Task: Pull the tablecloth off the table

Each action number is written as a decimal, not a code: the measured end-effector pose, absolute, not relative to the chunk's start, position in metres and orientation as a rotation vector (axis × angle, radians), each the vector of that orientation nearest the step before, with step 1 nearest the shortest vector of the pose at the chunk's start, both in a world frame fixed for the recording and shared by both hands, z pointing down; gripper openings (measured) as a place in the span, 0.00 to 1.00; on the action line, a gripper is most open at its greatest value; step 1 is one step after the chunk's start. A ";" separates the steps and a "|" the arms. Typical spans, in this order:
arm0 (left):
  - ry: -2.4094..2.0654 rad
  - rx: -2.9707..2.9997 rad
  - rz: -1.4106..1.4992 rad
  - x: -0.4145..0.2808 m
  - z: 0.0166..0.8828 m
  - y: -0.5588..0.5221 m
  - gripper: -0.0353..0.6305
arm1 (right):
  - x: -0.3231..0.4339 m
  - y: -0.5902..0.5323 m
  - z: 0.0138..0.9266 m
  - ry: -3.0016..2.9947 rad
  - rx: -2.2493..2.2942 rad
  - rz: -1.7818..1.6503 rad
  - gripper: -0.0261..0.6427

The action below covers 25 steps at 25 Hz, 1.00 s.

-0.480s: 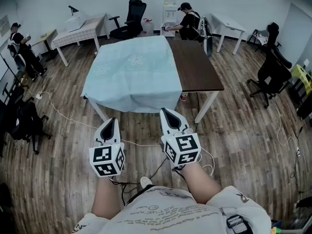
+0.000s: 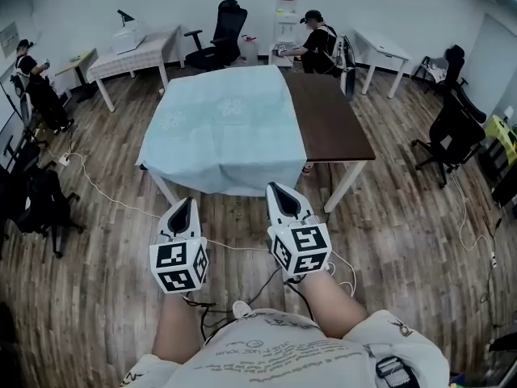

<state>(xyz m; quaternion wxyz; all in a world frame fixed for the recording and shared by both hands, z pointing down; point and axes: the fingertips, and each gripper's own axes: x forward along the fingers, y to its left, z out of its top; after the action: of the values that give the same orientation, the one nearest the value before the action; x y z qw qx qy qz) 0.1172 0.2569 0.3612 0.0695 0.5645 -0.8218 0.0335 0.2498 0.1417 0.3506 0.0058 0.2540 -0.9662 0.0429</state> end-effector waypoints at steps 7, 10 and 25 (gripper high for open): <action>-2.504 1.669 0.080 0.069 0.361 0.254 0.07 | 0.207 0.131 0.352 -3.009 0.804 0.135 0.06; -2.495 1.673 0.060 0.051 0.361 0.254 0.07 | 0.194 0.127 0.353 -3.010 0.832 0.140 0.06; -2.504 1.637 0.092 -0.014 0.378 0.243 0.07 | 0.135 0.096 0.371 -2.994 0.878 0.189 0.06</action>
<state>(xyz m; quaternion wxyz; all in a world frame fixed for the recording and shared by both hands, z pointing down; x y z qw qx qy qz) -0.0143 0.2430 0.3781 0.0741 0.5454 -0.8344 0.0307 0.1348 0.0958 0.3714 0.0078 0.2808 -0.9578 0.0603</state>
